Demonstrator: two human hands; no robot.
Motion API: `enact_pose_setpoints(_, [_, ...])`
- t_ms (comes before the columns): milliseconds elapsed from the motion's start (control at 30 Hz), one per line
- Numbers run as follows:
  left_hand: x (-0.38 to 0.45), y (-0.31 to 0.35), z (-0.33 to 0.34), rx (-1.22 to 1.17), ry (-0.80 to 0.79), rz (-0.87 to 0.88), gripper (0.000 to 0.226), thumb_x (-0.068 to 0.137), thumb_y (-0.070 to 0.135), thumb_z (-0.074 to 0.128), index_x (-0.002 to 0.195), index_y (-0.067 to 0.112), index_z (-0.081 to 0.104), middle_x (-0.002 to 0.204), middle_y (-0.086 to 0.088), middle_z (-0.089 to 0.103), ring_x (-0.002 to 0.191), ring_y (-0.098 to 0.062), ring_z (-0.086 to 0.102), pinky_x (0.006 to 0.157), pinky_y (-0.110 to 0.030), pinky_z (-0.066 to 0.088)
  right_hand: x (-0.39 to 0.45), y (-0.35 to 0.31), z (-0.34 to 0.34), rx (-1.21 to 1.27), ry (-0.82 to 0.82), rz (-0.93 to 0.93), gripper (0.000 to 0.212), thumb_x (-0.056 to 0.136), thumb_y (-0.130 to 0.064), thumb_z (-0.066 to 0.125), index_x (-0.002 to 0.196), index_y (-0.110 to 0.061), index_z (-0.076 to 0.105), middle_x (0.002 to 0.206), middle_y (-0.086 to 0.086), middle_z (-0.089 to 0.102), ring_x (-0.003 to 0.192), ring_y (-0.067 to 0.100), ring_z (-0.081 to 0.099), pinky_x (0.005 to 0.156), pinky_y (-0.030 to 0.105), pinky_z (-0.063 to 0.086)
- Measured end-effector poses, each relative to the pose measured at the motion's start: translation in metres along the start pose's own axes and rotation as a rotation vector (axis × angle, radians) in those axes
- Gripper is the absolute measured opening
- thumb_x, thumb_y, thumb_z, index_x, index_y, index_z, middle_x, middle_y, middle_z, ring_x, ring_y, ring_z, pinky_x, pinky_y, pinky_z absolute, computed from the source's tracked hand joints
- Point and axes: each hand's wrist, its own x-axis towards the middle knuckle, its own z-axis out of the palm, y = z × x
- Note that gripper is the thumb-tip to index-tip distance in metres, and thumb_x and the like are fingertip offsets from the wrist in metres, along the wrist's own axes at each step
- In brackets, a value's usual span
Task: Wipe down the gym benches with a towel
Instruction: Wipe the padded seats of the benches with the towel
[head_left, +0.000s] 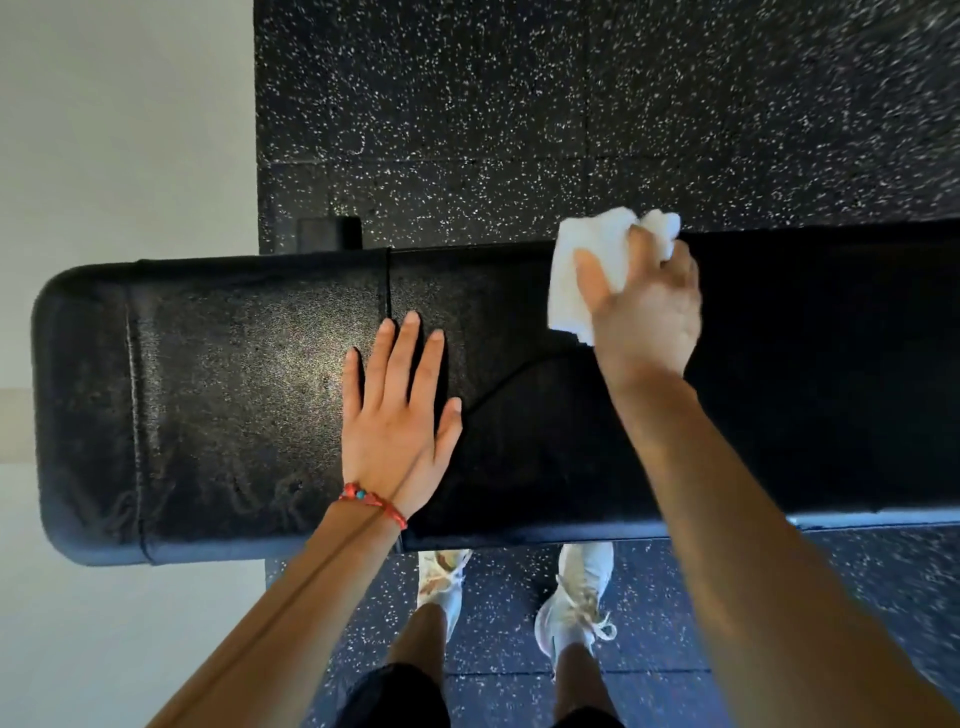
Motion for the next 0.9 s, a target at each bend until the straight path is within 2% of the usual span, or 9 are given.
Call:
enact_pose_setpoints(67, [-0.001,0.002,0.000,0.012,-0.002,-0.004,0.055,0.090,0.034,0.037,0.139,0.008,0.037,0.147,-0.016,0.036,0.137,-0.033,0.025,0.112,-0.050,0.014,0.004,0.010,-0.005,-0.013,-0.002,0.048,0.042,0.081,-0.039,0.059,0.095,0.000,0.062,0.080,0.026,0.059,0.069,0.040,0.057,0.059,0.042,0.049])
enact_pose_setpoints(167, [-0.001,0.003,0.000,0.020,-0.007,-0.017,0.055,0.091,0.034,0.036,0.139,0.007,0.039,0.147,-0.017,0.036,0.137,-0.033,0.026,0.112,-0.052,0.016,-0.006,-0.010,-0.002,0.046,-0.031,0.092,0.039,0.077,-0.034,0.067,0.095,0.000,0.063,0.085,0.026,0.059,0.072,0.039,0.056,0.059,0.040,0.048])
enact_pose_setpoints(300, [-0.003,0.007,-0.001,0.051,0.022,-0.031,0.053,0.092,0.032,0.036,0.138,0.006,0.041,0.146,-0.017,0.037,0.136,-0.034,0.028,0.112,-0.051,0.016,-0.021,-0.025,0.001,0.077,-0.066,-0.134,0.040,0.078,-0.041,0.049,0.086,-0.005,0.064,0.077,0.019,0.059,0.062,0.032,0.055,0.053,0.032,0.047])
enact_pose_setpoints(400, [-0.006,0.019,-0.001,0.031,0.058,-0.072,0.053,0.093,0.031,0.036,0.138,0.006,0.041,0.147,-0.016,0.036,0.137,-0.034,0.028,0.112,-0.051,0.016,-0.013,0.006,-0.004,0.036,-0.023,-0.204,0.040,0.078,-0.042,0.048,0.087,-0.006,0.064,0.076,0.018,0.059,0.063,0.032,0.057,0.051,0.033,0.048])
enact_pose_setpoints(567, [-0.009,0.051,0.009,-0.003,0.035,-0.011,0.053,0.092,0.032,0.036,0.139,0.006,0.039,0.148,-0.016,0.035,0.137,-0.031,0.025,0.112,-0.048,0.014,-0.008,0.081,-0.032,-0.030,0.078,0.035,0.043,0.080,-0.038,0.059,0.095,0.002,0.062,0.085,0.028,0.060,0.071,0.041,0.058,0.057,0.038,0.050])
enact_pose_setpoints(700, [-0.009,0.052,0.013,0.006,0.021,-0.033,0.055,0.092,0.033,0.035,0.140,0.007,0.037,0.149,-0.015,0.034,0.138,-0.030,0.025,0.113,-0.046,0.012,-0.018,0.062,-0.031,0.042,0.010,0.161,0.041,0.081,-0.035,0.062,0.101,0.001,0.061,0.095,0.029,0.058,0.081,0.042,0.056,0.066,0.040,0.048])
enact_pose_setpoints(767, [-0.009,0.051,0.014,0.002,0.017,-0.034,0.055,0.092,0.033,0.035,0.140,0.007,0.037,0.149,-0.015,0.033,0.139,-0.031,0.025,0.113,-0.047,0.012,-0.041,0.037,-0.024,0.050,-0.024,0.057,0.040,0.080,-0.038,0.055,0.098,-0.003,0.060,0.087,0.025,0.058,0.074,0.037,0.057,0.060,0.036,0.048])
enact_pose_setpoints(900, [-0.009,0.049,0.014,0.000,0.021,-0.024,0.055,0.092,0.033,0.035,0.140,0.006,0.038,0.149,-0.016,0.033,0.138,-0.031,0.026,0.112,-0.047,0.013,-0.073,0.009,-0.015,0.044,-0.007,-0.163,0.031,0.081,-0.043,0.046,0.094,-0.015,0.044,0.075,0.014,0.057,0.064,0.029,0.055,0.054,0.031,0.046])
